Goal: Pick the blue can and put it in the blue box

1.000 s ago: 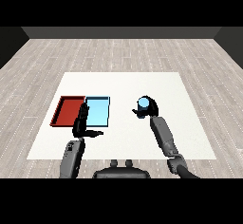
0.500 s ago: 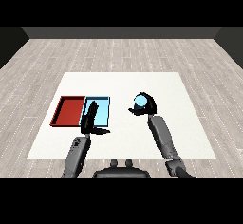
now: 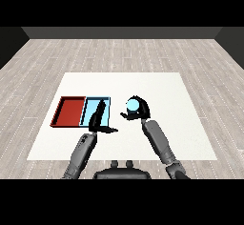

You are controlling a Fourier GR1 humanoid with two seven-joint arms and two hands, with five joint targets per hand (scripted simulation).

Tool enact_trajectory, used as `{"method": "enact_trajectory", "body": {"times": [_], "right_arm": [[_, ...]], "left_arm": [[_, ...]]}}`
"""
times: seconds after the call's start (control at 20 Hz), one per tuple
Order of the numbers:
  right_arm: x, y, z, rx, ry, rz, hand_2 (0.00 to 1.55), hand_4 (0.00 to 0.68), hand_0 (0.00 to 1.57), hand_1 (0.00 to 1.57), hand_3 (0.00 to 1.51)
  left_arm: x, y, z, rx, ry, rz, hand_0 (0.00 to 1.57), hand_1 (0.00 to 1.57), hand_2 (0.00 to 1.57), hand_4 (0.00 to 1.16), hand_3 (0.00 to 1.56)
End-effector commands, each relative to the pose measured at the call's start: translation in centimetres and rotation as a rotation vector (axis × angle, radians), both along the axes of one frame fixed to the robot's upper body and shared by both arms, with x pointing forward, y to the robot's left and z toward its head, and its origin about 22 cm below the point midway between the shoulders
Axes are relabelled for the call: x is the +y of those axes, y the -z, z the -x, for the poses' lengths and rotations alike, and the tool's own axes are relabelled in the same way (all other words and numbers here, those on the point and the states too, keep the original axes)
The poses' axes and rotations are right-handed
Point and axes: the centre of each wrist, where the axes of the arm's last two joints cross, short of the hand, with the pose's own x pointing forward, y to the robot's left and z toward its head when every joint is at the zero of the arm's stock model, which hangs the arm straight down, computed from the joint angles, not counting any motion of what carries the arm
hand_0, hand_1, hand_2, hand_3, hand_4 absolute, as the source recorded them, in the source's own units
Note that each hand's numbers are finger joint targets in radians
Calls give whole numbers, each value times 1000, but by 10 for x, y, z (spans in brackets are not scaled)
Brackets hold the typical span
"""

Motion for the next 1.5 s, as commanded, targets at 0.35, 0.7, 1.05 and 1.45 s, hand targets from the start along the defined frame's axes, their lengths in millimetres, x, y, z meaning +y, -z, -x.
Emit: {"method": "enact_trajectory", "body": {"times": [0.35, 0.7, 1.05, 1.45], "right_arm": [[6, 6, 13, -15, -51, 6, 1450, 663, 1411, 1411, 1415], [17, -8, 12, -44, -58, 8, 1445, 675, 1399, 1399, 1408], [41, -4, 4, -55, -90, -4, 1450, 677, 1397, 1397, 1411], [44, -20, 5, -77, -120, 15, 1429, 651, 1408, 1408, 1391]], "left_arm": [[-32, 39, -2, 63, 24, -20, 0, 0, 0, 0, 0], [-45, 23, 2, 110, 34, -42, 0, 0, 0, 0, 0], [-56, 19, -18, 117, 71, -50, 0, 0, 0, 0, 0], [-66, 6, -13, 123, 92, -11, 0, 0, 0, 0, 0]]}}
